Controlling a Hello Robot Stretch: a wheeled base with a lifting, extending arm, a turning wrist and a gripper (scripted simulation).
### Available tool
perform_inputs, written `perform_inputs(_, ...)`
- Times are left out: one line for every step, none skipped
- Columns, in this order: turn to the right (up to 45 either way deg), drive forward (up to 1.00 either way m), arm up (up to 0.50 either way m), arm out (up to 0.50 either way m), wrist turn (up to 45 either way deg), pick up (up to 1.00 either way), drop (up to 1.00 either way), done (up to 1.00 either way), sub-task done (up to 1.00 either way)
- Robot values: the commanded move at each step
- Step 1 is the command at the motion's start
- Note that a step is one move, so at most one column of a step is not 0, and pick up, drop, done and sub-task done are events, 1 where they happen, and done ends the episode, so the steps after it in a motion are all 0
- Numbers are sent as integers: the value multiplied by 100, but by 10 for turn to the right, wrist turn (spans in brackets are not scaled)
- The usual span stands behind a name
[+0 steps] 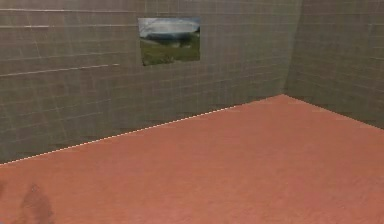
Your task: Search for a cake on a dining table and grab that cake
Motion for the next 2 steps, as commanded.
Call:
perform_inputs(60, 0, 0, 0, 0, 0, 0, 0, 0)
perform_inputs(0, 30, 0, 0, 0, 0, 0, 0, 0)
